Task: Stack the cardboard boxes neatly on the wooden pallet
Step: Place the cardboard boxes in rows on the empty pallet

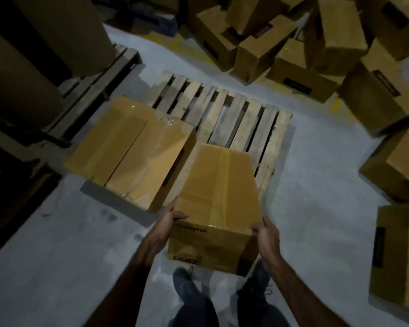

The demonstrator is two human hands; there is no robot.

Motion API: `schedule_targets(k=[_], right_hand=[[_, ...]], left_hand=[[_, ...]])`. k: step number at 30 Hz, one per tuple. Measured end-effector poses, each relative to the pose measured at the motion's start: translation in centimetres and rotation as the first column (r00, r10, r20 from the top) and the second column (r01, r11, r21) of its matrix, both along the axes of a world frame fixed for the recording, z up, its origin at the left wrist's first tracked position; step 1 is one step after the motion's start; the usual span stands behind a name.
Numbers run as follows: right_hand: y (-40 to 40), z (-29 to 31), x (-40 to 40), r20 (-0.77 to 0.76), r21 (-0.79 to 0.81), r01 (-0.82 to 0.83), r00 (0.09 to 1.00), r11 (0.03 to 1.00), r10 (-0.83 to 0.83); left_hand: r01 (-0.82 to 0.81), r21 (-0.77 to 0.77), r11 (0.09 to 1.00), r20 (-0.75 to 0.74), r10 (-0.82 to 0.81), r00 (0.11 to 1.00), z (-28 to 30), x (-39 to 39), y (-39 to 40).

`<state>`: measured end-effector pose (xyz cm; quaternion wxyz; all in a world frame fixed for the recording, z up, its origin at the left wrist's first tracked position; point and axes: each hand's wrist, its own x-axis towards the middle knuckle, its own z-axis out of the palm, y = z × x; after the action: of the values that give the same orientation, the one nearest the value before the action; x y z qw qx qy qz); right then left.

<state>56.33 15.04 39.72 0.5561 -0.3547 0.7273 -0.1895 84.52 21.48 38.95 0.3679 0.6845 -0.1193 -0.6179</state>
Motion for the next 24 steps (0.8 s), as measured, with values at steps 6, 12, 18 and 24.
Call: schedule_targets(k=[6, 12, 18, 24], right_hand=[[1.6, -12.7, 3.5, 0.068, 0.02, 0.046, 0.997, 0.999, -0.047], [4.9, -25.0, 6.1, 0.184, 0.087, -0.015, 0.983, 0.996, -0.001], [5.9, -30.2, 7.8, 0.179, 0.143, -0.034, 0.984, 0.989, 0.007], [2.7, -34.3, 8.4, 0.118, 0.141, -0.063, 0.992, 0.988, 0.046]], left_hand=[[-0.01, 0.073, 0.997, -0.02, 0.011, 1.0, -11.8, 3.8, -0.6], [-0.072, 0.124, 0.99, 0.176, 0.05, 0.983, -22.3, 7.1, 3.0], [-0.056, 0.023, 0.998, 0.167, 0.051, 0.985, -27.0, 7.0, 5.7], [-0.055, -0.044, 0.997, 0.172, 0.062, 0.983, -29.1, 6.0, 3.5]])
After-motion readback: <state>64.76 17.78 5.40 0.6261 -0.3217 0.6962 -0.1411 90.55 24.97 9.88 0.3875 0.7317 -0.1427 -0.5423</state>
